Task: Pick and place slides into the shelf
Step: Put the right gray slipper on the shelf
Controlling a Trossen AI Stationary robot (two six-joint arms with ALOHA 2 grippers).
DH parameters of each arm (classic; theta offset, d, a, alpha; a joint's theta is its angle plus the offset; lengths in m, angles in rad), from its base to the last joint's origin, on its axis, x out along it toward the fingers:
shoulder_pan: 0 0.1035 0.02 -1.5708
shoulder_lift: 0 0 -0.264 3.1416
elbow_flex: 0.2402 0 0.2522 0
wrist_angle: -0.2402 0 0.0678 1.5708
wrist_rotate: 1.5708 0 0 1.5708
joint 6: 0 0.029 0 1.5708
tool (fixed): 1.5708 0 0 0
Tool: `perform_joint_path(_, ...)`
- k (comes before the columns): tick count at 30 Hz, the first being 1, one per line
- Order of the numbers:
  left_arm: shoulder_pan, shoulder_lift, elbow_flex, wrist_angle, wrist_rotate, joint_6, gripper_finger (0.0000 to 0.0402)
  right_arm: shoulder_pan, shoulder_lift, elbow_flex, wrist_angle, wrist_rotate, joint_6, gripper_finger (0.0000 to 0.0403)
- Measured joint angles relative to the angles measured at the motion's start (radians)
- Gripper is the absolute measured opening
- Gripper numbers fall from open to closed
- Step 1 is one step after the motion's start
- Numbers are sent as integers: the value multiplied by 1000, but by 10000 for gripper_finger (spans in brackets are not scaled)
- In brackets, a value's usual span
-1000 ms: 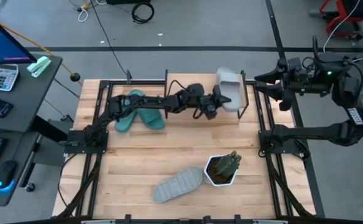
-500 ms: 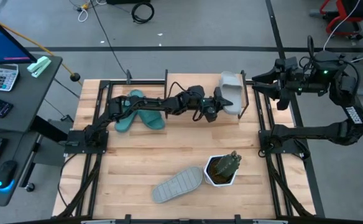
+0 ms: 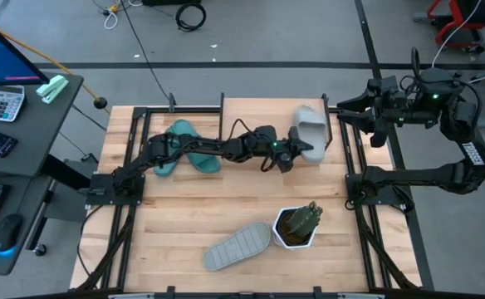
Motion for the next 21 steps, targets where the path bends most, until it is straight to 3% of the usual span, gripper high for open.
perform_joint_path(21,20,25,61,61,-4,-31,66,0,0,0,0,-9,41,198)
